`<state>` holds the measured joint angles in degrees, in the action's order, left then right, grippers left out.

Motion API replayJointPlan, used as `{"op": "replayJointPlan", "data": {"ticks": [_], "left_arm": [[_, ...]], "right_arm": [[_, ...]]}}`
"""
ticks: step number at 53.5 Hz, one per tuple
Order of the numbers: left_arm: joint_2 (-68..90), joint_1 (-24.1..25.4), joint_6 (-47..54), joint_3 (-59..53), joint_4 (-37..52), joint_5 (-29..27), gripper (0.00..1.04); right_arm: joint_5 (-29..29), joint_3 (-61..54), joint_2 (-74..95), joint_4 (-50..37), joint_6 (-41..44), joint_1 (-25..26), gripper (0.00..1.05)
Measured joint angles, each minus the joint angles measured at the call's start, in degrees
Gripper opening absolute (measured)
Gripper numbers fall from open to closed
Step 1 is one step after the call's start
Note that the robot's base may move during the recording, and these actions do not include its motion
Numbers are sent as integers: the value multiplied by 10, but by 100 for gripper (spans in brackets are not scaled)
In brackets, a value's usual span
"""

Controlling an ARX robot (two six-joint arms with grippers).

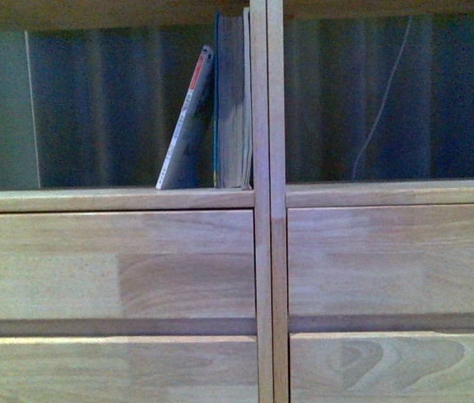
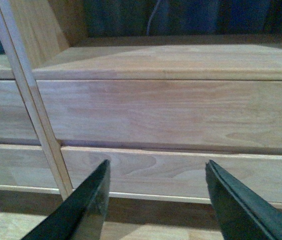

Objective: Organize books on shelf

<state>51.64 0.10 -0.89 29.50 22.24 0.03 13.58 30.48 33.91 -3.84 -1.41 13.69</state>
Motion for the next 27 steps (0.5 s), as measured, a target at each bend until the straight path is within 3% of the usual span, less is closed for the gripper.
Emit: {"op": "replayJointPlan", "data": {"ticks": [9,12,17,27], "left_arm": [[-63,0,2,-103,37,0,6],[-83,0,3,-131,42,0,3],[-116,0,4,-168,46,0,3],[-158,0,4,-205,45,0,3]], "right_arm": [[-48,-108,-64,-38,9,-48,18],[-62,-138,-83,-45,9,-60,4],[-122,-175,-112,-52,11,-107,3],[-134,-212,-144,-58,12,-134,3]]}}
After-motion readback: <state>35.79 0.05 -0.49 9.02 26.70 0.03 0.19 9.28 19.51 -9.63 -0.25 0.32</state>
